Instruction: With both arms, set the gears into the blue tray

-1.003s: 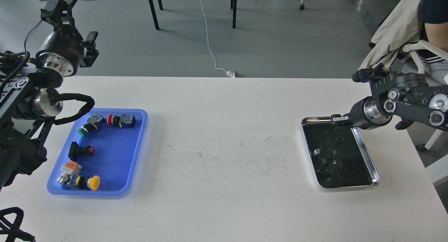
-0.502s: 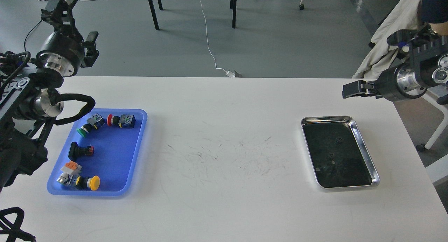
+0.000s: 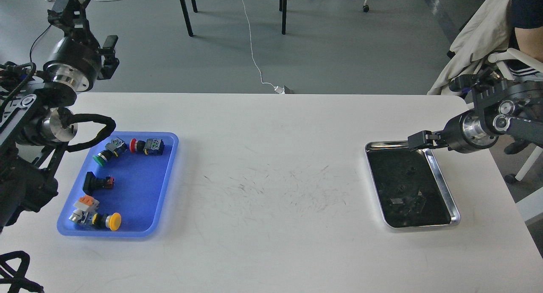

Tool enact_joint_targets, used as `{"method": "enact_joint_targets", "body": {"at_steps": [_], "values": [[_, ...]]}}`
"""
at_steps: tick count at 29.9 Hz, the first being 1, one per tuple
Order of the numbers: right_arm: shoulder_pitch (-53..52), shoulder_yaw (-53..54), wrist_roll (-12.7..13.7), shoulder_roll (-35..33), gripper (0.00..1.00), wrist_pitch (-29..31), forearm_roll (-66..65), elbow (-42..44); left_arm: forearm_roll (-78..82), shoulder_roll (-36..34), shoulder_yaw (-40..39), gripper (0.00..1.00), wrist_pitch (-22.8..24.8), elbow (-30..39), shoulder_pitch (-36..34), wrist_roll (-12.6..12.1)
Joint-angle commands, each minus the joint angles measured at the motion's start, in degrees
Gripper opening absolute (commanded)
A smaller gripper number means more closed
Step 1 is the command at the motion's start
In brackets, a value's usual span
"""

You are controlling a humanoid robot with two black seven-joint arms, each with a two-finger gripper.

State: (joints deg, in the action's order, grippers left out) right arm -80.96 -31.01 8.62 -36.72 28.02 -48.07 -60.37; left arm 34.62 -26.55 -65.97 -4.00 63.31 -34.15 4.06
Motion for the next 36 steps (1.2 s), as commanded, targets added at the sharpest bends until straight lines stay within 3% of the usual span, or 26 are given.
{"method": "enact_joint_targets", "body": {"at_steps": [1, 26, 36], "values": [[1.9, 0.0, 0.0, 2.7, 0.96, 0.0, 0.0, 2.7, 0.0, 0.0, 0.1, 0.98, -0.6, 0.1, 0.0, 0.1], [8.1, 0.2, 0.0, 8.5, 0.92, 0.0, 0.1, 8.8, 0.0, -0.3, 0.0, 0.98, -0.6, 0.0, 0.6, 0.1], [8.1, 0.2, -0.1, 9.5, 0.84, 0.0, 0.2, 10.4, 0.0, -0.3, -0.1, 0.98, -0.5, 0.0, 0.6, 0.1]]}}
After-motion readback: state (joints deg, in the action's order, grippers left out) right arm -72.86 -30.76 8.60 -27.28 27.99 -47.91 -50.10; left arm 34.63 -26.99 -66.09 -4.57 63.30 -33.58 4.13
